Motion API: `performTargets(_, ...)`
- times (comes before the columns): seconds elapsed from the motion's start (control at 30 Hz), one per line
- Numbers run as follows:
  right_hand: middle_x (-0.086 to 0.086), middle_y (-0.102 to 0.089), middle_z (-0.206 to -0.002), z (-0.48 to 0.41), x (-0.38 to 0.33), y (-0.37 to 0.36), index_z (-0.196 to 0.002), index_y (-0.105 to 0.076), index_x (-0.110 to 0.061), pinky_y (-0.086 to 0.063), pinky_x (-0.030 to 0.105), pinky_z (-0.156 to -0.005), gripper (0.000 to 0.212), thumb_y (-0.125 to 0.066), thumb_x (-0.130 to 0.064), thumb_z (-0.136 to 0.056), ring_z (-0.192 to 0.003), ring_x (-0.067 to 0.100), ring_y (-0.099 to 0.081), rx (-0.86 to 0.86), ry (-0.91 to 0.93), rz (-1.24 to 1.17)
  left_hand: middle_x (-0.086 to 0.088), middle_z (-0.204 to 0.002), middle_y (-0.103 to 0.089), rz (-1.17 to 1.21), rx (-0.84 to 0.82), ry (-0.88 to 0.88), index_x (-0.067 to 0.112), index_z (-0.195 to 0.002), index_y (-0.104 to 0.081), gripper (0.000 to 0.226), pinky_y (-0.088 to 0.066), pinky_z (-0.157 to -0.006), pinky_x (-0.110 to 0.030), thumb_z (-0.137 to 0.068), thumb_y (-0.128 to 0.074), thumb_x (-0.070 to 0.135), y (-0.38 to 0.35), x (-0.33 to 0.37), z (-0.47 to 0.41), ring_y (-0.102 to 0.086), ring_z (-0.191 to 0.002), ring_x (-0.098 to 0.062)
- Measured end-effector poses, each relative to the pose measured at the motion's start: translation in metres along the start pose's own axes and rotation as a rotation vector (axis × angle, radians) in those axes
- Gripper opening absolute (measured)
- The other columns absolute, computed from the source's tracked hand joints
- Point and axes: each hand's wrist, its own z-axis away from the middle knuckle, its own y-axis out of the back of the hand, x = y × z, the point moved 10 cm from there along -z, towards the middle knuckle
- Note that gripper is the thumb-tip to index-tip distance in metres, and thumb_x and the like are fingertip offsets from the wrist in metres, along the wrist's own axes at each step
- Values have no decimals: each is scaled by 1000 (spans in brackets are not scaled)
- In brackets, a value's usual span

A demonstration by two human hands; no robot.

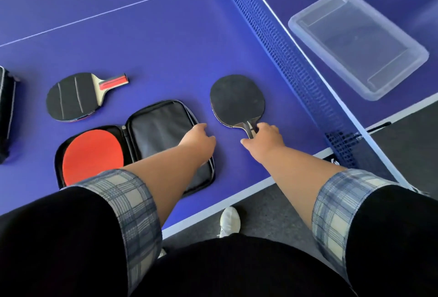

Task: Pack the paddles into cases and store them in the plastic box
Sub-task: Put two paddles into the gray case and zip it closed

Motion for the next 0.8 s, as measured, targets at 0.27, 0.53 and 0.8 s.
performTargets(0.27,8,-58,-109,-12,4,-6,-109,-61,-15,-55,44,-82,28,-69,-26,-84,-92,33,-60,77,83,-101,14,-107,-50,193,115,79,24,-120,-53,25,-38,-83,-23,-100,-40,15,2,21,-27,-51,-89,-12)
performTargets(0.53,2,-50,-99,-13,7,-7,-107,-64,-21,-54,36,-68,21,-60,-18,-86,-77,25,-58,96,119,-309,-11,-102,-57,326,209,95,10,-124,-51,36,-54,-82,-40,-93,-51,27,7,44,-42,-56,-90,-31)
performTargets(0.8,-8,-47,-91,5,-45,1,-97,-62,-27,-40,23,-53,14,-60,-19,-85,-71,16,-54,-49,423,-218,4,-99,-72,817,343,218,32,-84,-67,18,-61,-83,-41,-86,-59,48,78,-12,-18,-74,-88,-27)
